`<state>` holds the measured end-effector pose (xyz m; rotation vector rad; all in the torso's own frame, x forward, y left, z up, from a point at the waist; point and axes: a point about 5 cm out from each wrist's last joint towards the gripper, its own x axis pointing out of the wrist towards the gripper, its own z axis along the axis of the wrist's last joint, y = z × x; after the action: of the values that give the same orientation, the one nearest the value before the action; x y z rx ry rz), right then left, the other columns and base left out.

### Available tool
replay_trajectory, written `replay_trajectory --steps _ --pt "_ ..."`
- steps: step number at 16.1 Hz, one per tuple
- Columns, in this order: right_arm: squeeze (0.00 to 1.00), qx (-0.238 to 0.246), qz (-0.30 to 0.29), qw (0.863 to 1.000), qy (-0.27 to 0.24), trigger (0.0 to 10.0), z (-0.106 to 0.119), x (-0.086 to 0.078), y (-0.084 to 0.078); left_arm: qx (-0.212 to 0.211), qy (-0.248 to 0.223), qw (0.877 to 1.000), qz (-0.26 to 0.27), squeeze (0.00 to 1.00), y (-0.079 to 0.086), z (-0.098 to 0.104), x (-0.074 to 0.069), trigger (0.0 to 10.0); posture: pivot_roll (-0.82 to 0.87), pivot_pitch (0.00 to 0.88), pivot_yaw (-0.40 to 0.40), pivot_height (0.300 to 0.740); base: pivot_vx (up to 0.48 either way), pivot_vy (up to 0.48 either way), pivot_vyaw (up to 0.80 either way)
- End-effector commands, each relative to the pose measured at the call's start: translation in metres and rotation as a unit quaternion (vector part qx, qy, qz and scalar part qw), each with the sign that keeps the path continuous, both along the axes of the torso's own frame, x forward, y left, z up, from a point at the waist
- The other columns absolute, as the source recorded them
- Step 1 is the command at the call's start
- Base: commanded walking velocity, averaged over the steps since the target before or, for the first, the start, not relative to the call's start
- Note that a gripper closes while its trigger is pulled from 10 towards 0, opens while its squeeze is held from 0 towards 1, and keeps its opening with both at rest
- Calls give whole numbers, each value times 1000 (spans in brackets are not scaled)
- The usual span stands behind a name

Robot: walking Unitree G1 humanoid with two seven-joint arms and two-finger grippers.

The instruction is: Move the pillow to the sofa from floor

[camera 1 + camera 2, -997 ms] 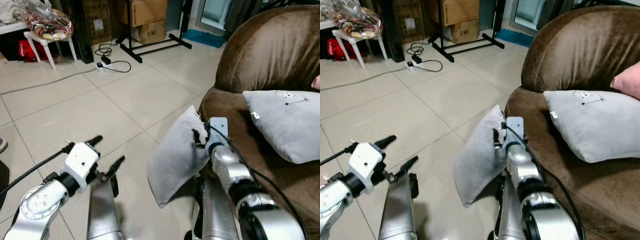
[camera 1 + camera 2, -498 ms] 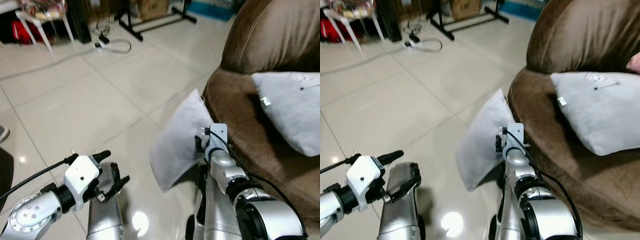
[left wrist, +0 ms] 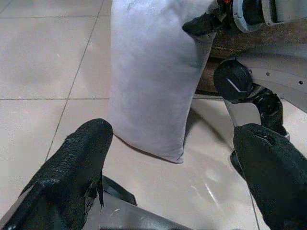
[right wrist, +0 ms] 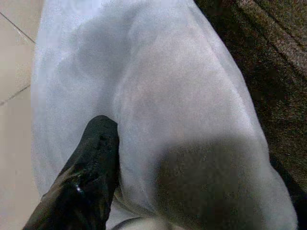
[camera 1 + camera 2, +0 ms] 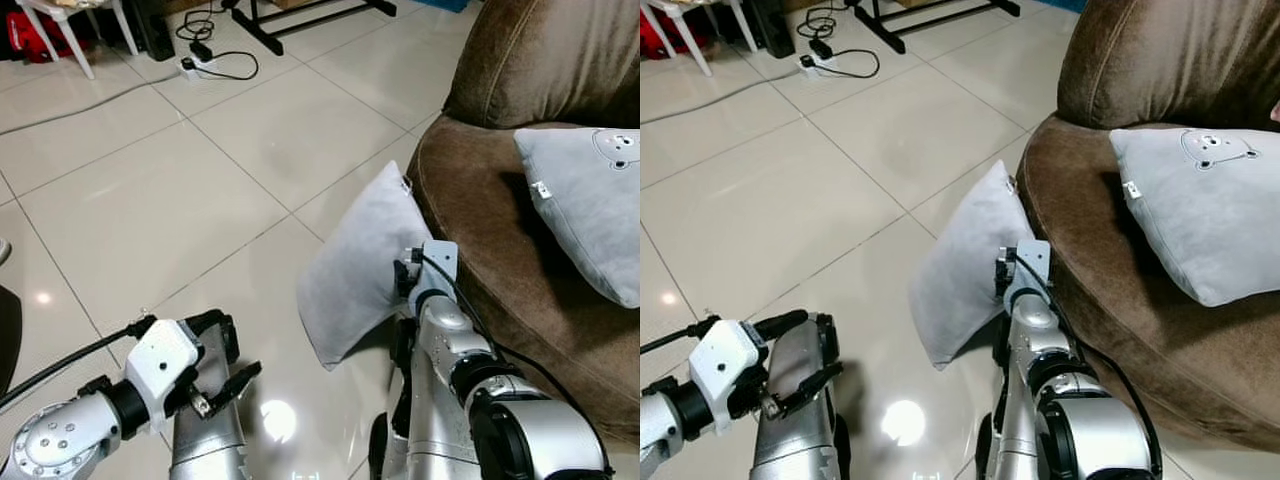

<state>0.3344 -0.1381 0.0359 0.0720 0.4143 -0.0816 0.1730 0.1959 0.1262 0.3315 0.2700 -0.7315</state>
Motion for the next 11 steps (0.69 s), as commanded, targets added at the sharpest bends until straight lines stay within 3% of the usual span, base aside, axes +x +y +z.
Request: replay_trajectory --steps 1,11 --pt "0 13 -3 1000 1 0 0 0 1 -6 6 1000 -7 224 -3 0 -3 10000 159 214 -71 432 0 0 0" --pt "0 30 7 1000 -5 0 -1 -1 5 -13 7 1000 -14 224 -9 -2 0 10000 153 160 -73 432 0 0 0"
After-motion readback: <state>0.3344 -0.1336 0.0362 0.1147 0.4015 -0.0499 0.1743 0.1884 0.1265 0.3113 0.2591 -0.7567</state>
